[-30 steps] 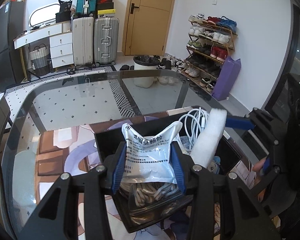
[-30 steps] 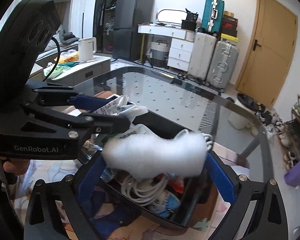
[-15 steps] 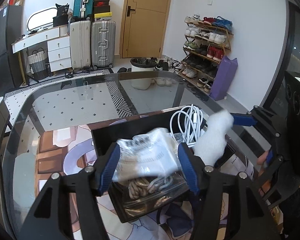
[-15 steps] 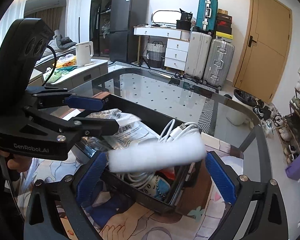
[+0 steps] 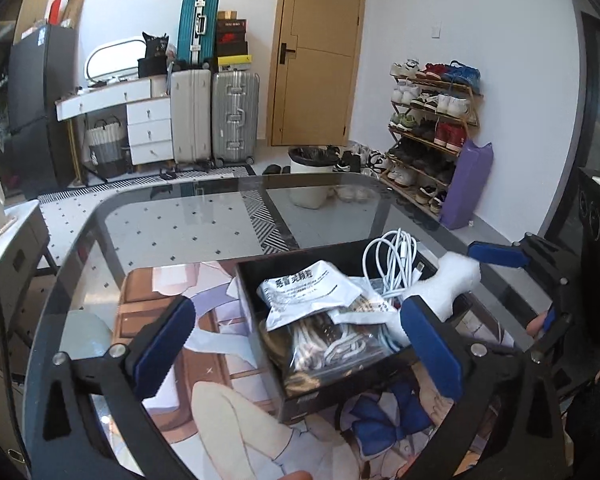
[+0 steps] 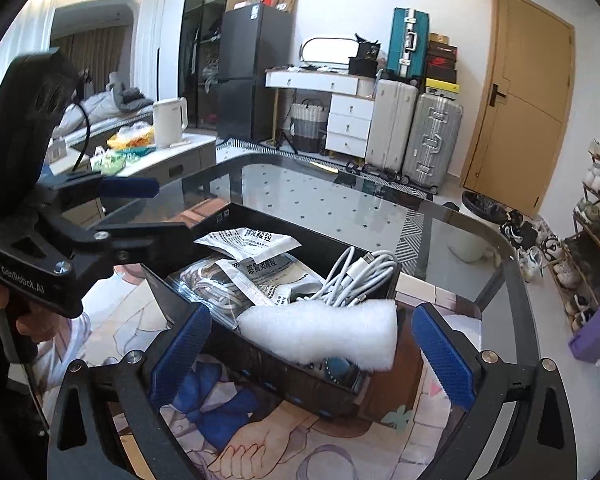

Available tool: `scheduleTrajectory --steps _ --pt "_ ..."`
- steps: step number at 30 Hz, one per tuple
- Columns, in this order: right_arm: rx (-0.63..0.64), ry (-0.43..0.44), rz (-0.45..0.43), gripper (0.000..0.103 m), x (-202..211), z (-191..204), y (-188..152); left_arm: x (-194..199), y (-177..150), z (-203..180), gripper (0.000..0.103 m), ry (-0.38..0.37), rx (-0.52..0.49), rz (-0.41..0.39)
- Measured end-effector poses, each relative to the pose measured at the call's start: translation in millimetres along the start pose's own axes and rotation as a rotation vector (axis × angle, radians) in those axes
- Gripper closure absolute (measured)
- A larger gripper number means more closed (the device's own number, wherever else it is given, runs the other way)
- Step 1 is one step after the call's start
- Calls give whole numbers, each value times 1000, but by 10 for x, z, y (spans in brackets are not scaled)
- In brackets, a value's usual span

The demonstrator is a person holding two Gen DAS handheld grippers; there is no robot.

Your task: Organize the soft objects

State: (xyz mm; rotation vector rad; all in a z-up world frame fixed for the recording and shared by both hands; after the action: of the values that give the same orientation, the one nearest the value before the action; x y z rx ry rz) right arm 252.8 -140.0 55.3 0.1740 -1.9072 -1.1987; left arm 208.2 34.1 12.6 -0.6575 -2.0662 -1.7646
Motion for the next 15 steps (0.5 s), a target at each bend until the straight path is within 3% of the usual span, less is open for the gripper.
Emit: scheduleTrajectory --steps 5,15 --pt "-62 -12 -52 1 149 -51 -45 46 -91 53 0 64 -3 -33" --pt "-123 -1 -106 1 276 -113 -103 53 -295 71 0 84 26 -86"
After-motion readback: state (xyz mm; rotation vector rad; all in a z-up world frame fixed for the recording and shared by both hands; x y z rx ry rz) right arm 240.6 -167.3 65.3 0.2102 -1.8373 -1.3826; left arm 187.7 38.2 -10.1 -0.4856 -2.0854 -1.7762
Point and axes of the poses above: each gripper's, at about its wrist camera, not at the fingertips, and x roughly against the way its jaws point, z to its left, y to its top, the point moved 9 cm from there along -x, roughly the way its jaws point, and after that the axes turned 5 degrees about x, right-handed, at the moved point
